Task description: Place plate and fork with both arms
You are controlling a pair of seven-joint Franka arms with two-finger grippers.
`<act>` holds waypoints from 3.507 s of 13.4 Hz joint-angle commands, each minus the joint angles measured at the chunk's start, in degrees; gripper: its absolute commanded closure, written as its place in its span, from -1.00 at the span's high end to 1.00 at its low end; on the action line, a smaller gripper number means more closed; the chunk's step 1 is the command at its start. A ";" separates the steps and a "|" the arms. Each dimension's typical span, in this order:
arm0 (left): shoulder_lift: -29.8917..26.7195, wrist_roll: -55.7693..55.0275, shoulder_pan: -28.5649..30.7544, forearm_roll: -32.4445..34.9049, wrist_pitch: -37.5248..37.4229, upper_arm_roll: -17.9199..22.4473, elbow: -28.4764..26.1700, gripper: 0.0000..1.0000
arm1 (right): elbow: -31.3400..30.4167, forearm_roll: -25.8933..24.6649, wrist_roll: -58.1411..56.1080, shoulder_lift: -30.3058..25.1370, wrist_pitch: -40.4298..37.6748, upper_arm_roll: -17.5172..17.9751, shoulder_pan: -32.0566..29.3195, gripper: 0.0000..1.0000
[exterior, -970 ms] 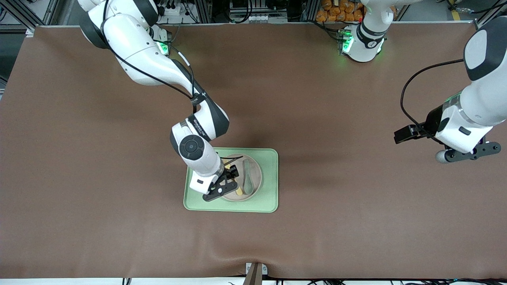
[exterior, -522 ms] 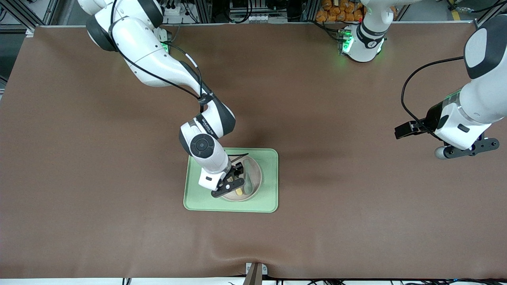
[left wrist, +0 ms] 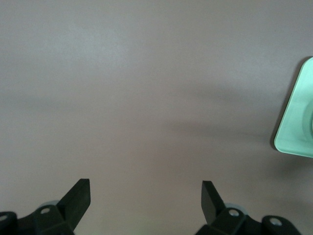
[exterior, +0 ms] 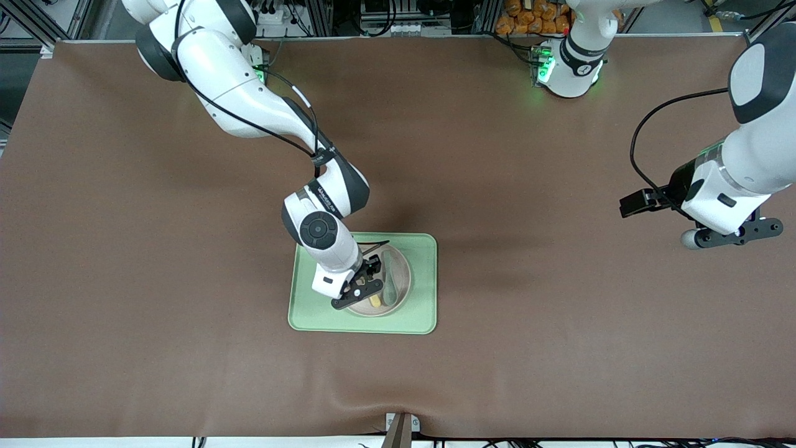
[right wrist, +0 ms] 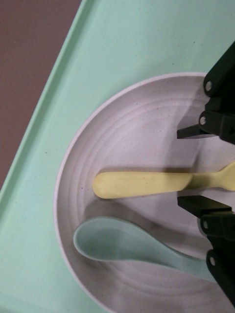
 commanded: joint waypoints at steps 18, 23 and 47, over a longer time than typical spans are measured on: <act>-11.39 12.25 -7.87 0.37 -7.73 11.70 -0.86 1.00 | 2.09 2.51 6.14 -3.20 -3.71 -0.12 -4.08 -1.00; -11.57 11.98 -8.05 0.37 -7.82 10.47 -1.03 1.00 | -0.89 2.61 11.41 -3.47 -3.89 -0.30 -8.82 -1.00; -10.87 17.95 -7.70 -0.60 -9.23 8.36 0.02 1.00 | -13.65 2.61 16.87 -17.16 -5.02 -0.30 -9.79 1.00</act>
